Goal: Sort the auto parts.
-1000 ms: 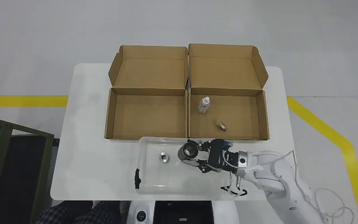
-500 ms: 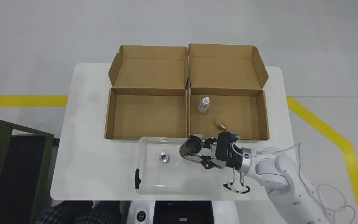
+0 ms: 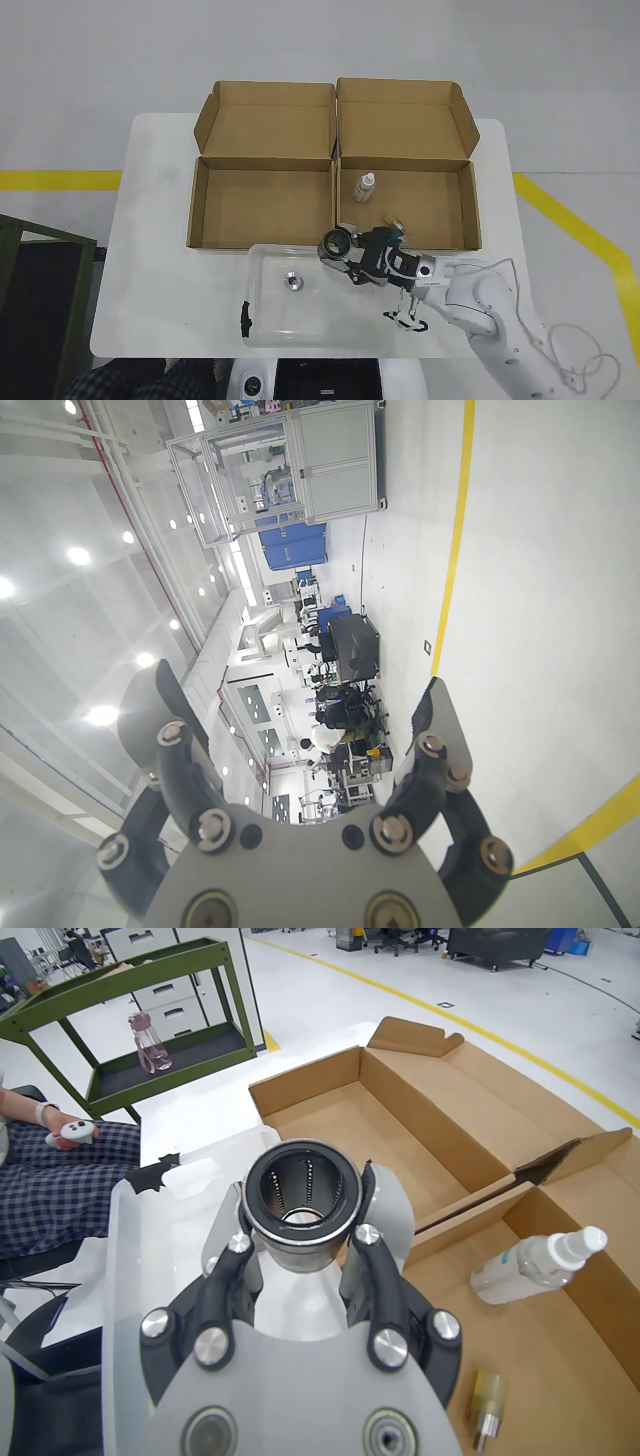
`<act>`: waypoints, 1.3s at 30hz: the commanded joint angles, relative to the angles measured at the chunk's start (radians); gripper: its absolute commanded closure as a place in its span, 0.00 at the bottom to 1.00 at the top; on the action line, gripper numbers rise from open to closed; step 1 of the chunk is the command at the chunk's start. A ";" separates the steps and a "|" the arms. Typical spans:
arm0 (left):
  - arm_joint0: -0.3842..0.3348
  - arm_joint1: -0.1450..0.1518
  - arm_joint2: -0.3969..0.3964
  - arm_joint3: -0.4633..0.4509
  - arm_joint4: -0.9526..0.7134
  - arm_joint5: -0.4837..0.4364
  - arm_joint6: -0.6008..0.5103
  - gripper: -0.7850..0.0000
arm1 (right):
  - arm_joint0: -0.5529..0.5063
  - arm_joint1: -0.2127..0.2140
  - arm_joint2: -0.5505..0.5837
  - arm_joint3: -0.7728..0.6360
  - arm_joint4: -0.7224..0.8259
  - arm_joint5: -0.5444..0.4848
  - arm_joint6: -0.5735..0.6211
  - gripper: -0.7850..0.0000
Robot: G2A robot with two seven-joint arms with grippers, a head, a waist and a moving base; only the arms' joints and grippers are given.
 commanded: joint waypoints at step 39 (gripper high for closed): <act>0.000 0.000 0.000 0.000 0.000 0.000 0.000 0.00 | 0.512 -0.200 -0.389 0.397 -0.099 0.382 0.173 1.00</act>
